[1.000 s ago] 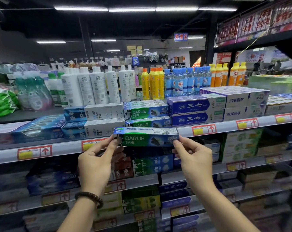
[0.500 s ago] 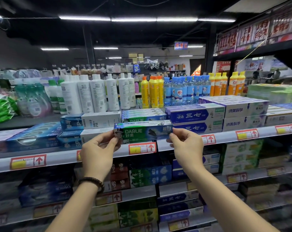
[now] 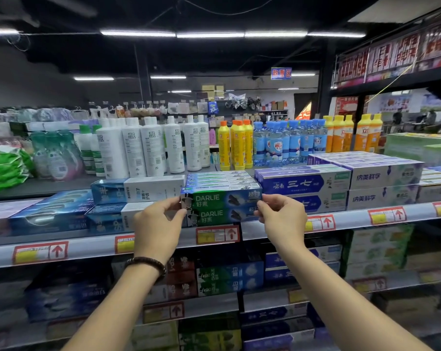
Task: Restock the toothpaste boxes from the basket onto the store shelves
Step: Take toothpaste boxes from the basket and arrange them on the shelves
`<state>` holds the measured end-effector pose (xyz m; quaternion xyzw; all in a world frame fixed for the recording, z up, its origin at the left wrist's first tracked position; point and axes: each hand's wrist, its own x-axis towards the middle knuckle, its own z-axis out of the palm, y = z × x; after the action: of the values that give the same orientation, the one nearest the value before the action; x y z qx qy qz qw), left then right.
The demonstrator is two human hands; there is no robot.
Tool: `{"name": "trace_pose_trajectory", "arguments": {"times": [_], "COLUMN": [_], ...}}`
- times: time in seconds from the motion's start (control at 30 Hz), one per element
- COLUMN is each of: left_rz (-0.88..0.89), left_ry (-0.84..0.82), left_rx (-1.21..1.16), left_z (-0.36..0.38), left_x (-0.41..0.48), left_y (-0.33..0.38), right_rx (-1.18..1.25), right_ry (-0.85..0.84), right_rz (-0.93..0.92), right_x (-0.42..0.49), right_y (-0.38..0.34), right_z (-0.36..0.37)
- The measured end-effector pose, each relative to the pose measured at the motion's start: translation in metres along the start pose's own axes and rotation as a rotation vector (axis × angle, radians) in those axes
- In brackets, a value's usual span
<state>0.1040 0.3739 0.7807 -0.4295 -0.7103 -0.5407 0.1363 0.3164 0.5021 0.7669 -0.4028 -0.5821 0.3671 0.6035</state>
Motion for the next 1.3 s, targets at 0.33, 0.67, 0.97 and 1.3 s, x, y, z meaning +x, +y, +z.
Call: {"name": "trace_pose_trajectory", "arguments": {"times": [0.33,0.67,0.97,1.3], "left_rz": [0.036,0.083,0.073,0.068], "left_ry": [-0.023,-0.017,-0.036,-0.051], "left_rx": [0.079,0.141,0.120,0.107], "left_z": [0.011,0.016,0.016,0.018], "left_x": [0.011,0.017,0.017,0.019], "left_y": [-0.005,-0.013,-0.016,-0.019], "right_rx": [-0.060,-0.123,-0.194,-0.200], "right_ry": [0.029,0.040,0.053,0.036], "right_rz": [-0.030,-0.020,0.007,0.004], "right_x": [0.004,0.008,0.009,0.008], "right_y": [0.006,0.006,0.007,0.005], "right_z": [-0.001,0.000,0.002,0.002]}}
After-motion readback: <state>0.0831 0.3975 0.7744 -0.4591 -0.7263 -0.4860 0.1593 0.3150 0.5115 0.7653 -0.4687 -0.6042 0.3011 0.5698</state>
